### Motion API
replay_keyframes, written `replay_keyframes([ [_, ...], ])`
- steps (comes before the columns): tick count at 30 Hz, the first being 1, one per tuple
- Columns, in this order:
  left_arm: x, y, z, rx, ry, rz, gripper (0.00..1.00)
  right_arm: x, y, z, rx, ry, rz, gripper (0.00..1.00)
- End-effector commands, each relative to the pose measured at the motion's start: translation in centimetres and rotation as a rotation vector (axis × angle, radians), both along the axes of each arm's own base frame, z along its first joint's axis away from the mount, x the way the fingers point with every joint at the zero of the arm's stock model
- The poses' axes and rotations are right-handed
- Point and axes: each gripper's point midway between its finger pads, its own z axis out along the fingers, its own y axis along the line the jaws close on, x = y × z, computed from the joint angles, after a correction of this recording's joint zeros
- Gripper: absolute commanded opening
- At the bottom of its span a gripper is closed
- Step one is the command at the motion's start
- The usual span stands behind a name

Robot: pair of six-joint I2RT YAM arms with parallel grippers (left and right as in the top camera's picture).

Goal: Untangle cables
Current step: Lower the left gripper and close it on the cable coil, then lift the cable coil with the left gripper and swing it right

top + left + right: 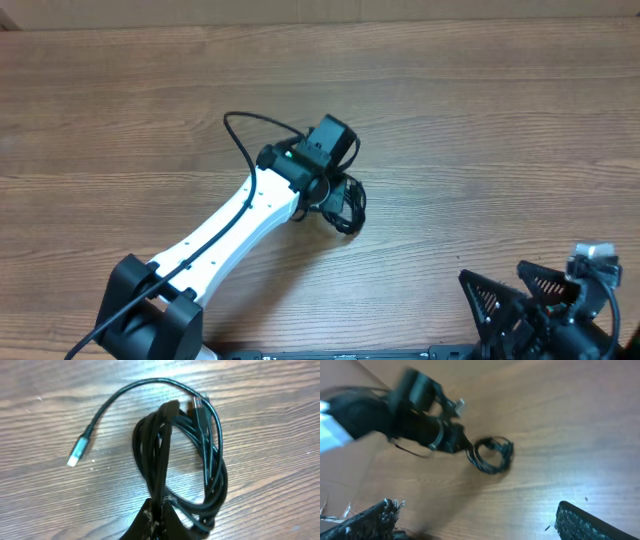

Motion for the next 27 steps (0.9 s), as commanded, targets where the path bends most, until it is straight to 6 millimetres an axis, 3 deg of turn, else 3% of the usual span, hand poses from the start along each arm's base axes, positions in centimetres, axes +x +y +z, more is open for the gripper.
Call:
replay_keyframes([
  [1, 1.1, -0.1, 3.0, 0.003, -0.078, -0.012, 0.04, 0.6, -0.4, -2.1, -0.01, 0.07, -0.013, 1.0],
  [10, 1.6, -0.4, 5.9, -0.016, -0.112, -0.009, 0.04, 0.9, 1.1, -7.5, 0.08, 0.253, 0.063, 1.0],
  [17, 1.5, 0.0, 6.2, -0.005, -0.105, 0.008, 0.04, 0.9, 1.4, -10.5, 0.092, 0.333, 0.091, 1.0],
  [22, 1.7, 0.0, 7.0, -0.017, -0.123, 0.019, 0.04, 0.8, 1.9, -10.6, 0.088, 0.315, 0.145, 1.0],
  [27, 1.9, 0.0, 10.2, -0.047, -0.163, 0.025, 0.04, 0.6, 2.3, -10.5, 0.014, 0.234, 0.253, 1.0],
])
